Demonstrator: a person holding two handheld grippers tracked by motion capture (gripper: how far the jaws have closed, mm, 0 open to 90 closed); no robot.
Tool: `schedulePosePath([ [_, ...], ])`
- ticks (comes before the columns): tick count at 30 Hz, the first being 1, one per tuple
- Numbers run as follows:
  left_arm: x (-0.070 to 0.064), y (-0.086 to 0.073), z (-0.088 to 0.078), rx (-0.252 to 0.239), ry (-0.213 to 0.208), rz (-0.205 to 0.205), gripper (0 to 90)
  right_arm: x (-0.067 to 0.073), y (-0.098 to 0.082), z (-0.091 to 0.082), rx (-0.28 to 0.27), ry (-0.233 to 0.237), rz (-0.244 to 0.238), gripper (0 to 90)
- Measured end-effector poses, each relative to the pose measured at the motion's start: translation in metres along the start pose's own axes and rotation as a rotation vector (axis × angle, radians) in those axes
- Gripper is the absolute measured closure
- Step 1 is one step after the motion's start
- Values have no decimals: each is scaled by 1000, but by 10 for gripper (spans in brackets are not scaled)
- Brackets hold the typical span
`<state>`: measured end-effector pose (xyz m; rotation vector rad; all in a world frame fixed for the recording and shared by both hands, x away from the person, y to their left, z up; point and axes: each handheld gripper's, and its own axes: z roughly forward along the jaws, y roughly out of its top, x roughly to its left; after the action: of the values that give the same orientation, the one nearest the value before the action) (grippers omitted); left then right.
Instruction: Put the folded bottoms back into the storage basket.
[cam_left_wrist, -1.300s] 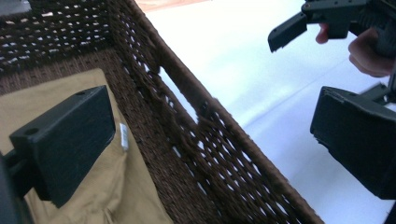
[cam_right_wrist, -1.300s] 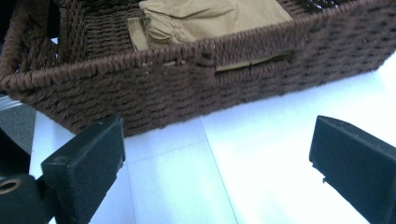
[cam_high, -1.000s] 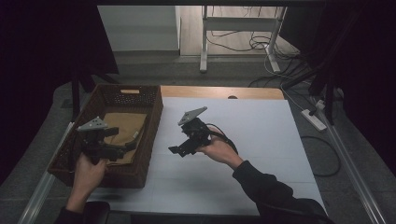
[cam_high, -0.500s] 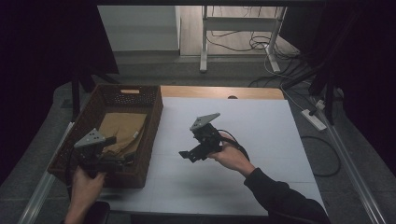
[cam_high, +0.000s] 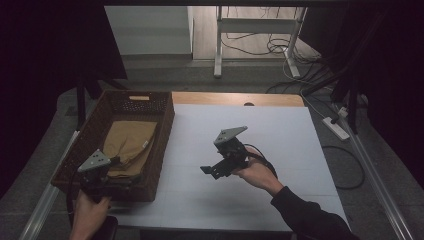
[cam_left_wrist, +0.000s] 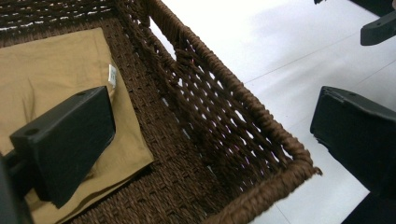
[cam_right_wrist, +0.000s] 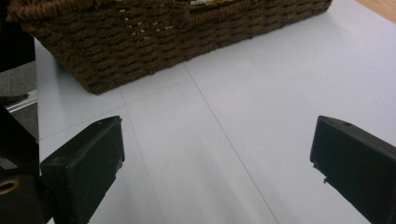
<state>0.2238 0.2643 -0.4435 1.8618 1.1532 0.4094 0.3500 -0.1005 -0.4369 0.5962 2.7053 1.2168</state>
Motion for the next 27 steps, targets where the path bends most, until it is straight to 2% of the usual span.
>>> schedulePosePath([
  [2, 2, -6, -4, -23, -21, -6, 0, -1, -5, -5, -1, -14, 3, 35],
  [6, 4, -12, -10, -47, -36, -3, 0, -3, -12, -13, -4, -36, 5, 35],
  [13, 5, -20, -11, -12, -15, 2, 0, -7, -26, -28, -12, -72, 27, 35],
  [17, 6, -24, -13, -28, -32, -13, 0, -9, -33, -39, -26, -86, 45, 35],
  [27, 9, -28, -16, -29, -25, -27, 0, -10, -54, -63, -54, -125, 94, 35],
])
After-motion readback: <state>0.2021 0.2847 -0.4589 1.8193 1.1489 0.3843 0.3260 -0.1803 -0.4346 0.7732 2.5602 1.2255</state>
